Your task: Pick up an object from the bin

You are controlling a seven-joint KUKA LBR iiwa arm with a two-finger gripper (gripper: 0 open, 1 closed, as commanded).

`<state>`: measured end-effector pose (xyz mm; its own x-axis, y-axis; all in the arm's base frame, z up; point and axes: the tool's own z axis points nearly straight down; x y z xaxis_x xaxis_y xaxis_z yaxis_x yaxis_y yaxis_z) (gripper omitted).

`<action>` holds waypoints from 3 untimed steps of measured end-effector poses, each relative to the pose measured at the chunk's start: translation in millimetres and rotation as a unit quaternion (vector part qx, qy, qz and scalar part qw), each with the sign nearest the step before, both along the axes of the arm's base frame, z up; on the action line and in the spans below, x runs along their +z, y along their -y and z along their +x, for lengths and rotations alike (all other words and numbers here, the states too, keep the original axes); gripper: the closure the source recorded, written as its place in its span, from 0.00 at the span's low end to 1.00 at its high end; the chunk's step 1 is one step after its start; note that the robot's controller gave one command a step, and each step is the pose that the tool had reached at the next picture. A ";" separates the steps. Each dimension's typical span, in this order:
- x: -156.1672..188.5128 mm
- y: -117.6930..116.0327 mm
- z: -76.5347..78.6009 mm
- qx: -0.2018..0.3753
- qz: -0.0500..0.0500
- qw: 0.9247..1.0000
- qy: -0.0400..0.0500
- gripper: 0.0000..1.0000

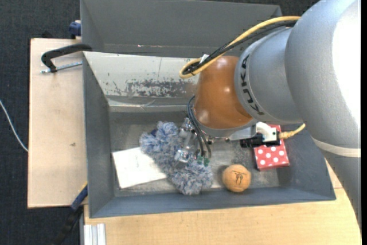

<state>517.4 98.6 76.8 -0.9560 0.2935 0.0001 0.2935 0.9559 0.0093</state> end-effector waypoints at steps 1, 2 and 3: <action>0.1 0.0 0.1 0.000 0.000 1.000 0.000 1.00; 3.7 0.2 0.8 -0.001 -0.001 1.000 0.003 1.00; 14.9 1.9 0.5 -0.001 -0.003 1.000 0.002 1.00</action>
Offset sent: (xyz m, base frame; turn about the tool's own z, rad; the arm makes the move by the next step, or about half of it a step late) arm 0.0000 -0.0001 0.0227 0.0000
